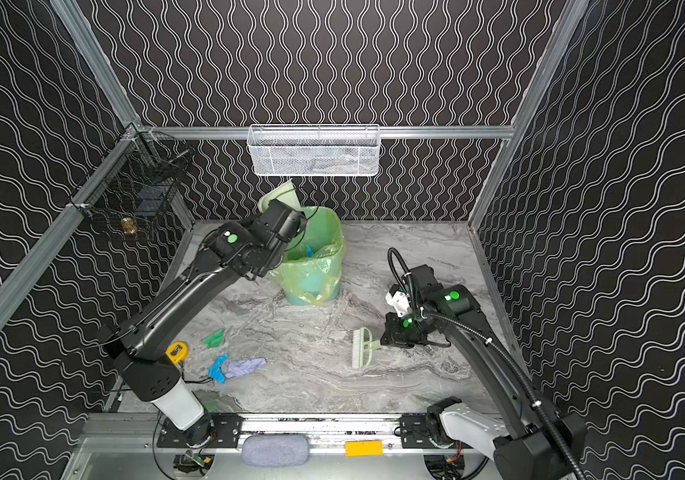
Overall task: Sweep away the paper scraps from the table
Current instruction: 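Tip the dustpan over the bin with the left gripper to drop the green scrap, then lower the empty dustpan near the lavender scrap while the right gripper brings the brush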
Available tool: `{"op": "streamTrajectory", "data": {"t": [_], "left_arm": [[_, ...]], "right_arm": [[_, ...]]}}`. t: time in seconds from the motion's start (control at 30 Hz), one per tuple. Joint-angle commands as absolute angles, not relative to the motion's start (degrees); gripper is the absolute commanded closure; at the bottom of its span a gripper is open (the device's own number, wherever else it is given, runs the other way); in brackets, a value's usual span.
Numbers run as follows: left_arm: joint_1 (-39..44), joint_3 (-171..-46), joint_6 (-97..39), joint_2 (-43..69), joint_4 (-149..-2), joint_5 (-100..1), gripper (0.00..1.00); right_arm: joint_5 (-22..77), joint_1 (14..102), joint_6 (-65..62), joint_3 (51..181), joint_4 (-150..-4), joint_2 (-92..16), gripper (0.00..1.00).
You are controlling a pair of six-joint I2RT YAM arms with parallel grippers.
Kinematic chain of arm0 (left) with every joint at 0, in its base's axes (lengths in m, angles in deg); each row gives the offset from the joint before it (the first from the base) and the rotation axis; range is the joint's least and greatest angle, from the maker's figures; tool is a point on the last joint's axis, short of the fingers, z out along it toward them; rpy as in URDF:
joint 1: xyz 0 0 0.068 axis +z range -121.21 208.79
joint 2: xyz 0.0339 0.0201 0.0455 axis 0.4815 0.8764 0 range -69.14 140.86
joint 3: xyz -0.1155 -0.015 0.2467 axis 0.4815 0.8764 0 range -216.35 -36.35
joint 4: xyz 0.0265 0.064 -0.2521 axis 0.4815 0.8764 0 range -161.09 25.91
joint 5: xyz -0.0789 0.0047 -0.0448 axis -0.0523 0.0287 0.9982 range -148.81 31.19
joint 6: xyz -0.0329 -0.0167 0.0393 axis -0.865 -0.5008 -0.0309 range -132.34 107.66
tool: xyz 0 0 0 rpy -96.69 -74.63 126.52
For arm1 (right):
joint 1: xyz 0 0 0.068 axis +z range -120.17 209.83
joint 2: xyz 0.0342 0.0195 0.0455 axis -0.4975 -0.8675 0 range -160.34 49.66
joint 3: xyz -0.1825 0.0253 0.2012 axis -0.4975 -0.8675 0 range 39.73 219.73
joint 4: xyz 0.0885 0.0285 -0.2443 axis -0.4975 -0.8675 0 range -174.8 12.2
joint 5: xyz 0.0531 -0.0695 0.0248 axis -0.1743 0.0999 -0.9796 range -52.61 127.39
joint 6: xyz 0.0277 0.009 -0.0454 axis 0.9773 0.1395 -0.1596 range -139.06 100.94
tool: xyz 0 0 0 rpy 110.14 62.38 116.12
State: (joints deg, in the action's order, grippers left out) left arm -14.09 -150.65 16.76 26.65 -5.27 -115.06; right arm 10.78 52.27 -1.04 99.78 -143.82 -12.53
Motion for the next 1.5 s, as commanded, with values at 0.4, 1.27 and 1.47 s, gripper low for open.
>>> {"op": "streamTrajectory", "data": {"t": [0.4, 1.27, 1.47], "left_arm": [[-14.24, -138.36, -13.62, 11.14, 4.67, -81.90, 0.94], [-14.09, -129.93, -16.90, 3.07, 5.65, -71.11, 0.93], [-14.09, -129.01, -17.09, 2.11, 6.28, -70.82, 0.93]], "right_arm": [[15.66, 81.43, 34.65, 83.89, -98.82, -9.57, 1.00], [22.37, 98.39, 43.42, 96.58, -69.34, -43.27, 1.00], [23.34, 98.45, 43.06, 100.81, -70.67, -48.12, 1.00]]}}
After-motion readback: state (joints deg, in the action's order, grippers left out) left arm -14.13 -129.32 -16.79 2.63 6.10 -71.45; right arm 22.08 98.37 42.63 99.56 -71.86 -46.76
